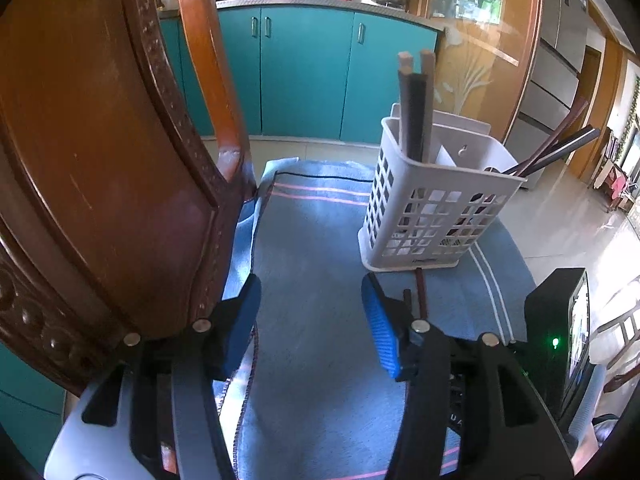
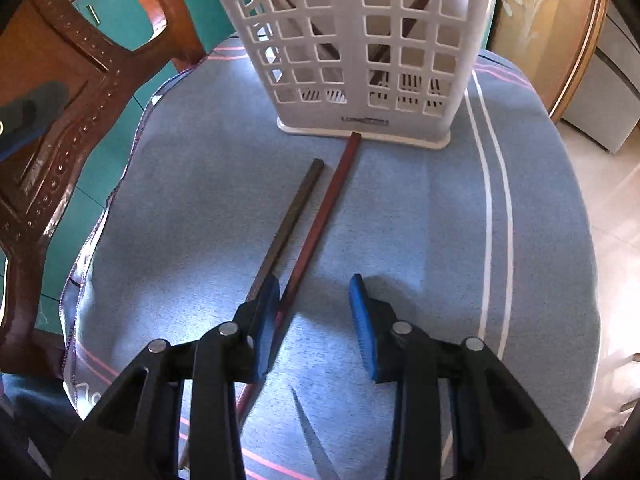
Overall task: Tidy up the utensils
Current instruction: 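Position both open tools over the last dark brown and red-brown chopsticks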
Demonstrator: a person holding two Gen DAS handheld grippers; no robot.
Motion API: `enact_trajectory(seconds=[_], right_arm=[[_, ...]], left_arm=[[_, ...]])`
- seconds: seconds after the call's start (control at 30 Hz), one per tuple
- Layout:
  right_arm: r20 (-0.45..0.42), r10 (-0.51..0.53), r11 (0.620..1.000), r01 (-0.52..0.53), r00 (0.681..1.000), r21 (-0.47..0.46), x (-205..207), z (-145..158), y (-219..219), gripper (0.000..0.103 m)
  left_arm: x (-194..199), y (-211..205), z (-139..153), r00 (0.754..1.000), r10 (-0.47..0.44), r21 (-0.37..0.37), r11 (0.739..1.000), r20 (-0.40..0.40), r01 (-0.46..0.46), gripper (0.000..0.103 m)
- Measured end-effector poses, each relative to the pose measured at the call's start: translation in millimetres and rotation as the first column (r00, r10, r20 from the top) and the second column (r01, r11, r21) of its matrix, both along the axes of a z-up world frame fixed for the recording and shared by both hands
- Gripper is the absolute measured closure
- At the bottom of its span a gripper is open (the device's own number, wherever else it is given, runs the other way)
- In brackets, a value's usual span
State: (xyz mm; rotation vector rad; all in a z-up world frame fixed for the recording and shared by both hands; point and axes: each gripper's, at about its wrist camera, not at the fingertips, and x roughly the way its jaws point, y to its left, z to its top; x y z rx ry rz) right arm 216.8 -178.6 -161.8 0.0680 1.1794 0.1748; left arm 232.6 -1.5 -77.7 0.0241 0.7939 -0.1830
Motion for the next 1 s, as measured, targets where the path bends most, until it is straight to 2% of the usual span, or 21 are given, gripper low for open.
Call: enact_trajectory(seconds=[0.13, 0.17, 0.2, 0.23, 0.43, 0.53, 0.57, 0.6, 0.63, 0.7, 0.77, 0.8, 0.83, 0.9, 0.93, 1.0], right_arm=[[0.017, 0.035, 0.998, -0.034, 0.999, -0.060, -4.0, 0.1, 8.5, 0.069], [0.004, 0.038, 0.998, -0.037, 0.999, -0.041, -4.7, 1.1, 6.7, 0.083], [-0.009, 0.036, 0.999, -0.036, 0.999, -0.021, -4.0, 1.5, 4.4, 0.091], [-0.022, 0.024, 1.000, -0.024, 0.999, -0.006, -3.8, 2.8, -0.4, 0.094], [-0.063, -0.039, 0.999, 0.040, 0.997, 0.013, -13.2, 9.5, -37.9, 0.097], [-0.098, -0.081, 0.988, 0.092, 0.992, 0.120, -24.6, 0.0, -70.7, 0.098], [-0.104, -0.092, 0.972, 0.112, 0.990, 0.206, -26.5, -4.3, -83.9, 0.098], [-0.118, -0.094, 0.959, 0.122, 0.989, 0.254, -26.5, -6.6, -91.2, 0.099], [-0.125, -0.100, 0.950, 0.132, 0.987, 0.284, -27.2, -6.9, -97.8, 0.097], [-0.056, -0.126, 0.943, 0.137, 0.990, 0.304, -32.3, 5.9, -111.4, 0.095], [0.026, -0.187, 0.899, 0.160, 0.982, 0.408, -36.6, 15.5, -132.0, 0.088], [0.053, -0.257, 0.867, 0.205, 0.965, 0.454, -38.6, 13.7, -146.0, 0.084], [0.051, -0.313, 0.851, 0.256, 0.948, 0.458, -39.7, 8.7, -155.8, 0.078], [0.042, -0.383, 0.819, 0.319, 0.923, 0.478, -43.9, -2.0, -170.6, 0.078], [0.034, -0.411, 0.782, 0.333, 0.911, 0.527, -45.9, -10.9, -177.3, 0.077], [0.009, -0.435, 0.740, 0.352, 0.900, 0.573, -46.5, -26.6, -182.2, 0.078]], left_arm=[[1.0, -2.1, -4.4, 1.000, -0.007, 0.006, 1.000, -0.013, 0.007, 0.047], [1.1, -2.2, -5.5, 1.000, -0.008, 0.009, 1.000, -0.016, 0.009, 0.047], [1.5, -2.5, -7.2, 1.000, -0.010, 0.013, 1.000, -0.020, 0.010, 0.047], [2.0, -3.4, -8.3, 1.000, -0.010, 0.015, 1.000, -0.022, 0.011, 0.047], [3.8, -7.2, -17.7, 0.998, -0.024, 0.014, 1.000, -0.051, 0.024, 0.047], [3.8, -9.3, -20.2, 0.998, -0.031, 0.017, 0.999, -0.057, 0.032, 0.047], [4.0, -10.3, -21.4, 0.998, -0.033, 0.018, 0.999, -0.062, 0.034, 0.047], [4.1, -11.4, -22.1, 0.997, -0.035, 0.017, 0.999, -0.065, 0.037, 0.047], [3.8, -12.2, -22.4, 0.997, -0.038, 0.017, 0.999, -0.066, 0.039, 0.047], [2.9, -15.0, -24.1, 0.996, -0.049, 0.007, 0.999, -0.070, 0.049, 0.046], [1.9, -17.5, -26.9, 0.996, -0.056, 0.004, 0.998, -0.075, 0.056, 0.045], [1.4, -18.8, -29.1, 0.995, -0.057, 0.009, 0.998, -0.080, 0.058, 0.045], [1.2, -20.1, -31.7, 0.995, -0.057, 0.014, 0.998, -0.085, 0.059, 0.045], [0.8, -21.4, -35.2, 0.994, -0.059, 0.016, 0.998, -0.095, 0.061, 0.045], [0.1, -21.8, -36.3, 0.993, -0.060, 0.017, 0.998, -0.097, 0.062, 0.045], [-1.1, -21.8, -37.8, 0.993, -0.060, 0.019, 0.998, -0.101, 0.062, 0.045]])
